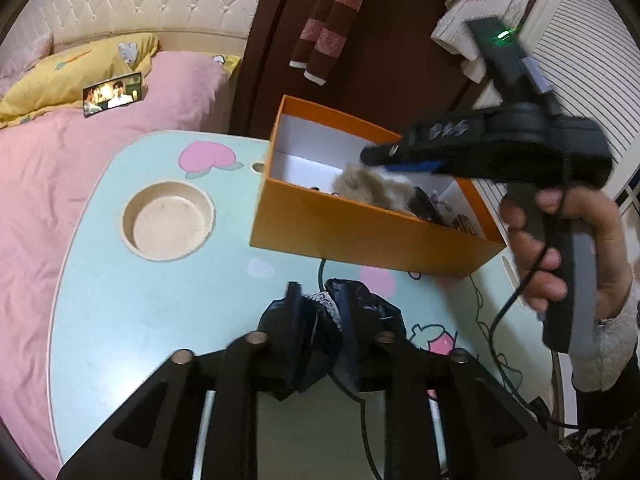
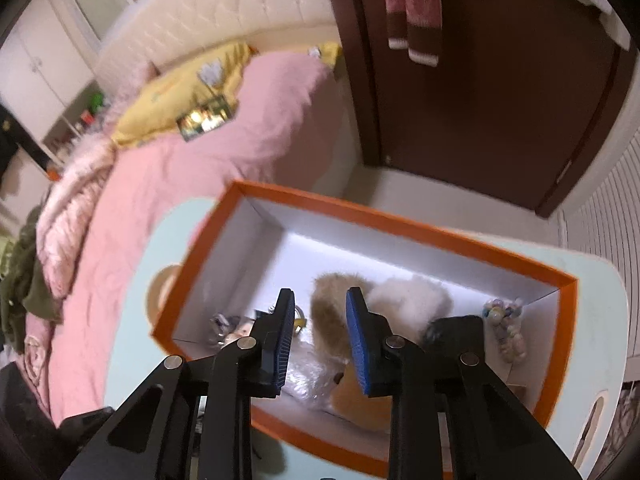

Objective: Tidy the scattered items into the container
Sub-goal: 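Lower the black fabric item onto the table with left tool while right grasps brown fluffy ball in box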

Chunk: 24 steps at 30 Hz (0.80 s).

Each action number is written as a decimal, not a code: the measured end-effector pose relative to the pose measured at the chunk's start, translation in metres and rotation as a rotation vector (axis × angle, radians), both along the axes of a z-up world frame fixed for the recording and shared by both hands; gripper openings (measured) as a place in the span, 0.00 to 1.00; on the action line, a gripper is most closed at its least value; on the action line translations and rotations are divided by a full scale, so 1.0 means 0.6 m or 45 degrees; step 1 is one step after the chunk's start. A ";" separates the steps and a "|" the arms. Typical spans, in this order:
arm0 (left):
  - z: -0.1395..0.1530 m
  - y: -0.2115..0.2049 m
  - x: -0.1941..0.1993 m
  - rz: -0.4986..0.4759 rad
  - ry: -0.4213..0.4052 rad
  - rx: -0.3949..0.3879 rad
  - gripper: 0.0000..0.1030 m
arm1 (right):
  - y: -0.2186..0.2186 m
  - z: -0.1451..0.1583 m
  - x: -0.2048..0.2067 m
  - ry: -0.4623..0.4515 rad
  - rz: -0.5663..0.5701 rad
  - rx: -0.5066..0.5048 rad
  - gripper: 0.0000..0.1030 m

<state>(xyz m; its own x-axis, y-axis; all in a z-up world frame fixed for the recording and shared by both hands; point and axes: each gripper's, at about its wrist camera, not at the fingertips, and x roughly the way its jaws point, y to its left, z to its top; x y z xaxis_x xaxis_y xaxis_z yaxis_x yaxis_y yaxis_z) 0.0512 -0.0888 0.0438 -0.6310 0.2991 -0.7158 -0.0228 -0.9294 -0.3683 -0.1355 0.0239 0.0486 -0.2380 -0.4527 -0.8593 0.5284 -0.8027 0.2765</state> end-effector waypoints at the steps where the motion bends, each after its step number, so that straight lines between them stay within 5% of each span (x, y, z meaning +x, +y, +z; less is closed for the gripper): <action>1: 0.000 0.000 0.000 -0.001 0.001 0.005 0.34 | -0.003 -0.010 -0.004 -0.015 -0.002 0.016 0.25; 3: 0.000 -0.002 0.004 0.002 0.006 0.002 0.45 | -0.002 -0.024 -0.008 -0.013 -0.018 0.059 0.25; 9: 0.008 -0.002 0.009 0.021 0.039 -0.011 0.46 | 0.009 -0.045 -0.019 -0.056 -0.055 0.021 0.12; 24: 0.010 -0.032 0.007 0.098 0.042 0.158 0.46 | 0.072 0.083 0.032 0.066 -0.073 -0.297 0.09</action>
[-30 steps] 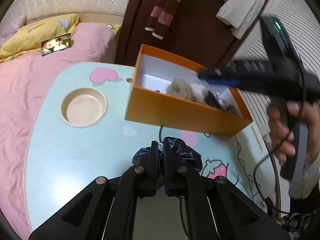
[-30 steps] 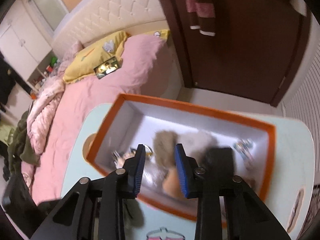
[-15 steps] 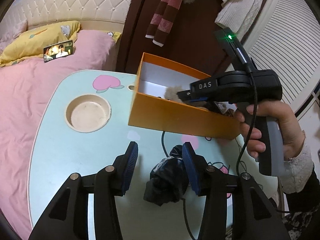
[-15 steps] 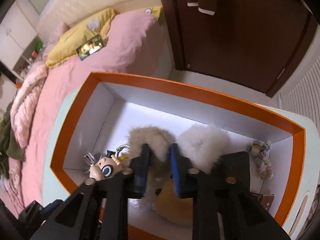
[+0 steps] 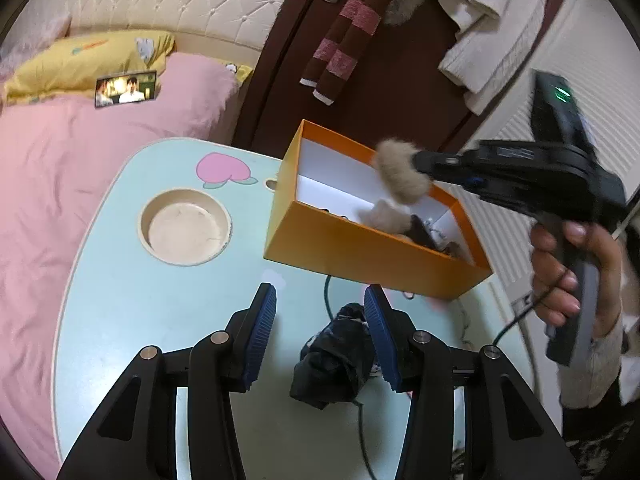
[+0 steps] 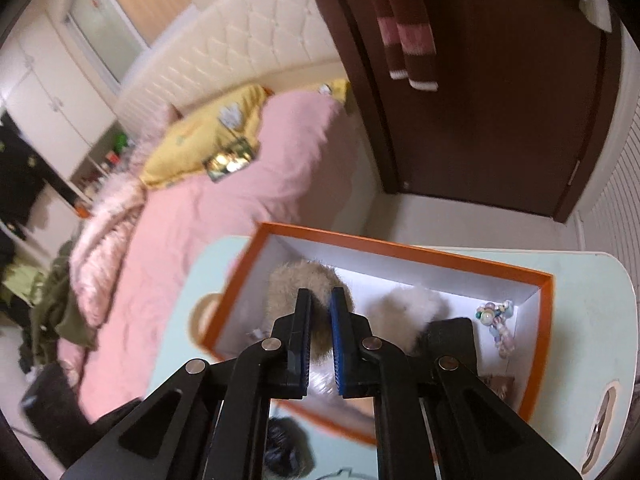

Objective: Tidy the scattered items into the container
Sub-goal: 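Lower the black fabric item onto the table with left tool while right grasps brown fluffy ball in box, then set the brown fluffy ball on the table with right tool while left grasps white fluffy ball in box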

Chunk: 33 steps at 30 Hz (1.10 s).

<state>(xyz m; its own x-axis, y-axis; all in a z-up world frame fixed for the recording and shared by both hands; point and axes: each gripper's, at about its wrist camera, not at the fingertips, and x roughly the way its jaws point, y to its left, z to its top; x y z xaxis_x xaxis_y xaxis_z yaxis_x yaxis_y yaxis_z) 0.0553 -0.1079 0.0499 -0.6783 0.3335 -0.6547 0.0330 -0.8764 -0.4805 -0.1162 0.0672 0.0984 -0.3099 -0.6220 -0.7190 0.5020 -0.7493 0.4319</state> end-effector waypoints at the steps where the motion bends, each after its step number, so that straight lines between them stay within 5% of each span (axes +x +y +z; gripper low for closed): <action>1: -0.003 -0.005 -0.001 0.005 -0.010 0.026 0.46 | 0.011 0.008 0.008 -0.004 0.005 -0.031 0.09; 7: 0.001 -0.020 -0.002 0.052 -0.012 0.053 0.46 | 0.066 0.023 0.078 -0.026 0.037 -0.073 0.09; 14: 0.032 -0.034 -0.026 0.061 0.044 0.008 0.46 | 0.098 -0.070 0.131 -0.191 0.022 0.073 0.09; 20: 0.079 0.002 -0.068 -0.063 0.064 -0.111 0.46 | 0.094 -0.129 0.146 -0.241 -0.019 0.138 0.10; 25: 0.096 0.053 -0.136 -0.202 -0.032 -0.128 0.46 | 0.106 -0.139 0.140 -0.195 -0.021 0.161 0.22; 29: 0.103 0.104 -0.205 -0.280 -0.081 -0.195 0.46 | 0.131 -0.127 0.143 -0.159 -0.065 0.102 0.54; 33: 0.077 0.152 -0.277 -0.347 -0.188 -0.268 0.46 | 0.161 -0.118 0.140 -0.146 -0.098 0.023 0.55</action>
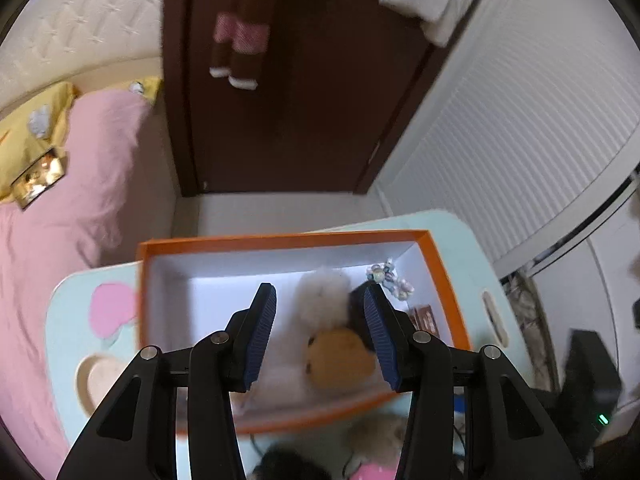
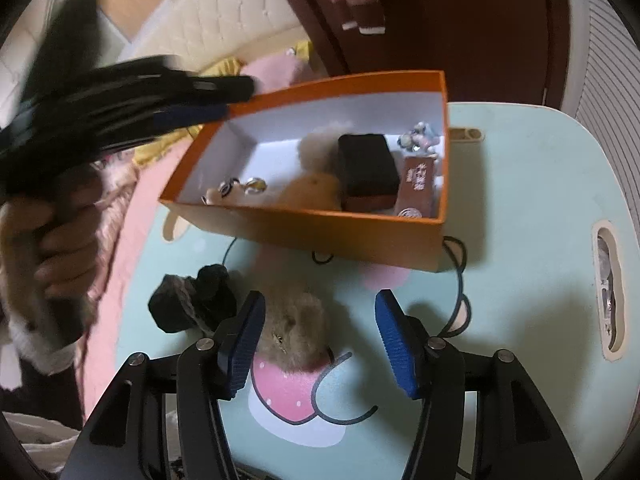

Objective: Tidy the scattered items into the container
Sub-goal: 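Set the brown fluffy ball on the table with right tool while left grasps white fluffy ball in box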

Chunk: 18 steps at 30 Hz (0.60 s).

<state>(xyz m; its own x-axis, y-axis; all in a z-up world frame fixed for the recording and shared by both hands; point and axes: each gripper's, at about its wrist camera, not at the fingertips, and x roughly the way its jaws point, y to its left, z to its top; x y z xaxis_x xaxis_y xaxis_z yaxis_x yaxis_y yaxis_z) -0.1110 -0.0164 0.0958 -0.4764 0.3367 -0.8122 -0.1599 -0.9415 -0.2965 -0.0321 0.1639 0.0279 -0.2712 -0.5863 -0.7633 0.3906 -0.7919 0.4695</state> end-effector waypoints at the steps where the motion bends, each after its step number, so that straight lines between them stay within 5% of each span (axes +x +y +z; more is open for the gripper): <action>1: -0.012 0.007 -0.013 -0.007 -0.038 -0.013 0.46 | 0.006 -0.001 -0.002 -0.011 -0.013 -0.006 0.55; 9: -0.087 0.052 -0.060 -0.026 -0.201 -0.069 0.43 | 0.018 -0.014 -0.009 -0.086 -0.059 -0.044 0.55; 13: -0.095 0.045 -0.070 0.013 -0.240 0.022 0.31 | 0.014 -0.017 -0.016 -0.092 -0.049 -0.050 0.55; 18: -0.106 0.046 -0.066 0.009 -0.240 0.021 0.31 | 0.012 -0.022 -0.020 -0.102 -0.030 -0.055 0.55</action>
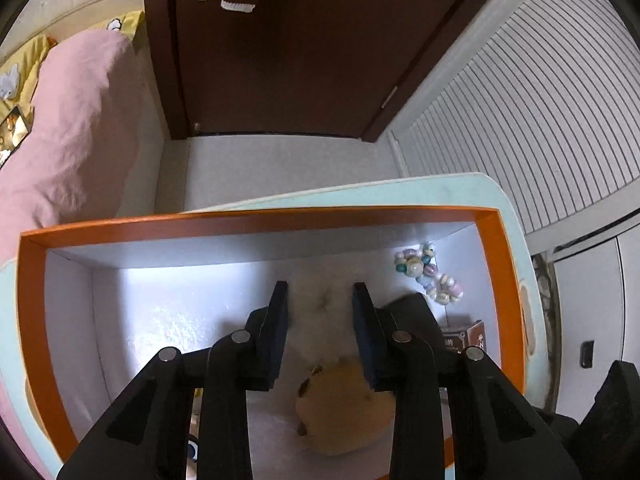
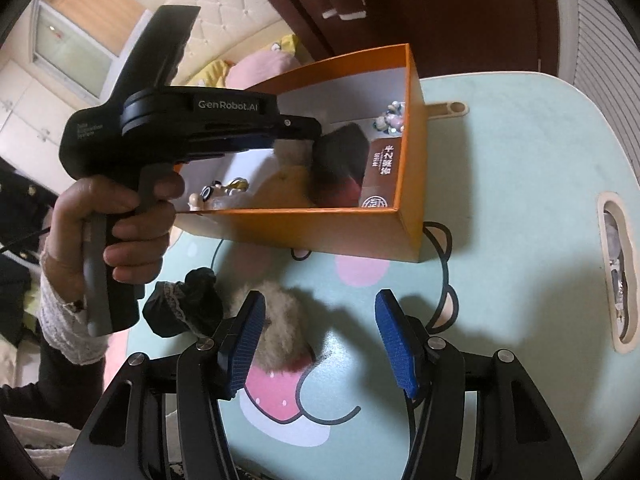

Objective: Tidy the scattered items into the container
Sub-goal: 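Set the brown fluffy ball on the table with right tool while left grasps white fluffy ball in box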

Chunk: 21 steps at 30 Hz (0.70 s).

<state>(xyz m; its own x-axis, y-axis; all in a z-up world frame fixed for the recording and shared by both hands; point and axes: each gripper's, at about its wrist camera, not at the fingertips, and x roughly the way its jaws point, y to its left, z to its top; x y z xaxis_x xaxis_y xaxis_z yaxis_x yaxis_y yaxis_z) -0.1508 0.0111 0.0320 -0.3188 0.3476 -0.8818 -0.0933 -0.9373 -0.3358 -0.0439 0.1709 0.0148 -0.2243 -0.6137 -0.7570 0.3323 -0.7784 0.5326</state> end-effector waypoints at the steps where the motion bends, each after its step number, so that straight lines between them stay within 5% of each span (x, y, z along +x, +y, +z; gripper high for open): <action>1: -0.001 -0.001 0.001 0.008 -0.004 -0.002 0.31 | -0.001 0.001 0.000 0.003 0.003 -0.001 0.55; 10: -0.006 0.056 0.023 -0.113 0.098 -0.400 0.33 | 0.006 0.004 0.002 -0.001 -0.003 -0.003 0.55; 15: 0.000 0.026 0.029 -0.053 0.094 -0.269 0.32 | 0.014 0.006 0.007 -0.003 -0.021 -0.005 0.55; 21: 0.084 -0.043 0.066 0.072 0.294 -0.026 0.32 | 0.022 0.008 0.009 -0.009 -0.033 -0.001 0.55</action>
<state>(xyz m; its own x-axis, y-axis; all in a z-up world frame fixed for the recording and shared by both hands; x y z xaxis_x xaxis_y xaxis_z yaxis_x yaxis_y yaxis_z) -0.1110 -0.0145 0.0825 -0.5314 0.3064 -0.7898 -0.1129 -0.9496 -0.2924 -0.0383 0.1839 0.0198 -0.2348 -0.6086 -0.7580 0.3086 -0.7861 0.5356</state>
